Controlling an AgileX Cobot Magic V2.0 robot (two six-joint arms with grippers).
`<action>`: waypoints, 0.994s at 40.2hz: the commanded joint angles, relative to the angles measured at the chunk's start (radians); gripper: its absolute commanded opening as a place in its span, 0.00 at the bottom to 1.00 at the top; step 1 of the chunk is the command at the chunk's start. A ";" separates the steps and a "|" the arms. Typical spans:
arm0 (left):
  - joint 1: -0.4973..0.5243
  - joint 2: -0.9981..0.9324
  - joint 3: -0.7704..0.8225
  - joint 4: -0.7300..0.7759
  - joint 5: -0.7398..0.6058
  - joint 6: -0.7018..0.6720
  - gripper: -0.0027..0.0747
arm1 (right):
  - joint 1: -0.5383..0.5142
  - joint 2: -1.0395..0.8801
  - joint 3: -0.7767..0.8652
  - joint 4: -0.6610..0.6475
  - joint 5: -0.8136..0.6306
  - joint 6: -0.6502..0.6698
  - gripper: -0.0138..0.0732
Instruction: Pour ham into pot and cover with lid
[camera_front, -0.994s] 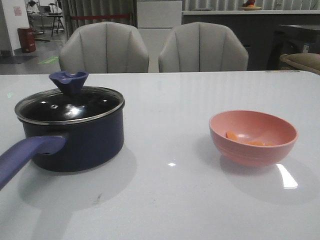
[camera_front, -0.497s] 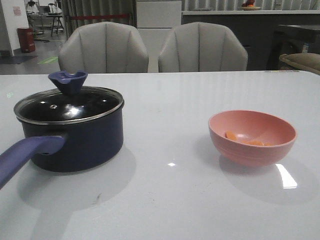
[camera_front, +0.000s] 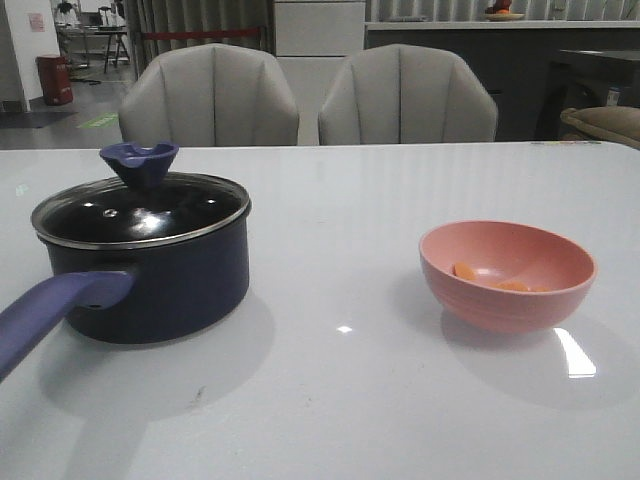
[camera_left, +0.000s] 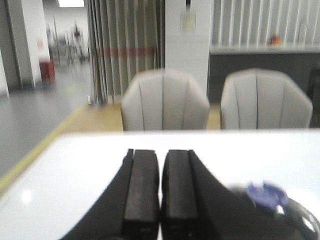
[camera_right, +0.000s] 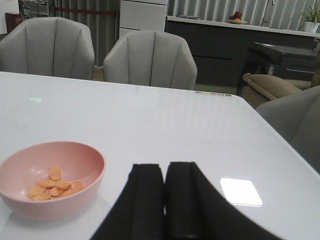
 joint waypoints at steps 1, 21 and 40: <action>0.001 0.081 -0.059 -0.035 0.018 0.000 0.18 | -0.005 -0.020 -0.005 -0.010 -0.078 -0.006 0.33; 0.001 0.202 -0.048 -0.024 0.024 0.000 0.51 | -0.005 -0.020 -0.005 -0.010 -0.078 -0.006 0.33; -0.087 0.407 -0.197 -0.024 0.158 0.000 0.85 | -0.005 -0.020 -0.005 -0.010 -0.078 -0.006 0.33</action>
